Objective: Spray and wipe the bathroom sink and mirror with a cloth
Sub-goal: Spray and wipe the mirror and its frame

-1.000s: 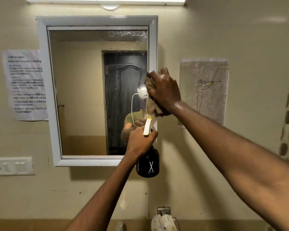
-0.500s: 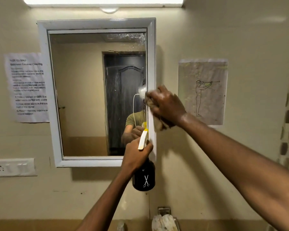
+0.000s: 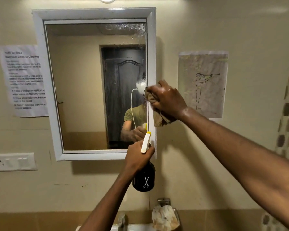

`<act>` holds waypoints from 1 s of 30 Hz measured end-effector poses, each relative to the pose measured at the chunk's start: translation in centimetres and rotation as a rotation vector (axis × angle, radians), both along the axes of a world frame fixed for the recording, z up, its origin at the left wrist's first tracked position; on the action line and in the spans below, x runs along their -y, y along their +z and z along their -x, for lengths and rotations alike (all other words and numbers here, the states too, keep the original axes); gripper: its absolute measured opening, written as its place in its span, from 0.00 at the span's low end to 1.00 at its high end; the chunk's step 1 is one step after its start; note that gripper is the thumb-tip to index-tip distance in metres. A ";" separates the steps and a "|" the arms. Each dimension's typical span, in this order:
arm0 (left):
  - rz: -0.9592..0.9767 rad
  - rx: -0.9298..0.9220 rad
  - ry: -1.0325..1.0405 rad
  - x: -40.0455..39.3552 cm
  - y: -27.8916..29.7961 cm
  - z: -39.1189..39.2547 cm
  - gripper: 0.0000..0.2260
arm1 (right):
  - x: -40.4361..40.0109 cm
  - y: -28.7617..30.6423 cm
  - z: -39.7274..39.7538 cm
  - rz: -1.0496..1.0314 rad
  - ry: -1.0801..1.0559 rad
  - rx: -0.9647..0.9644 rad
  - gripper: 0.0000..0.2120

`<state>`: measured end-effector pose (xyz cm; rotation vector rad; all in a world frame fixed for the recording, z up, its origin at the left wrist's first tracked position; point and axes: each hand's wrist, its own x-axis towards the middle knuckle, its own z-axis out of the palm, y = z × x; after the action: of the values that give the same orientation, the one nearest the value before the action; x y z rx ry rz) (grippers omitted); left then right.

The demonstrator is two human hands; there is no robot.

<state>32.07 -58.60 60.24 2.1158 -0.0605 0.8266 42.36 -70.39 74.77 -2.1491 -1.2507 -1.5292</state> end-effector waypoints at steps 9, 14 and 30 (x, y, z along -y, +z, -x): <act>0.067 -0.016 -0.058 -0.5 -2.3 0.1 0.14 | 0.4 -2.8 0.2 0.156 0.012 0.016 0.14; 0.055 -0.047 -0.097 -1.0 -4.0 -0.6 0.07 | 0.5 -7.8 0.4 0.089 0.016 -0.007 0.11; 0.068 -0.096 -0.190 -2.1 -7.6 -0.8 0.08 | 1.1 -12.0 0.0 0.112 -0.028 -0.084 0.13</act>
<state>32.92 -56.46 52.62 2.0459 -0.1767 0.6060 42.36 -71.50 62.77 -2.2839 -1.3127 -1.3940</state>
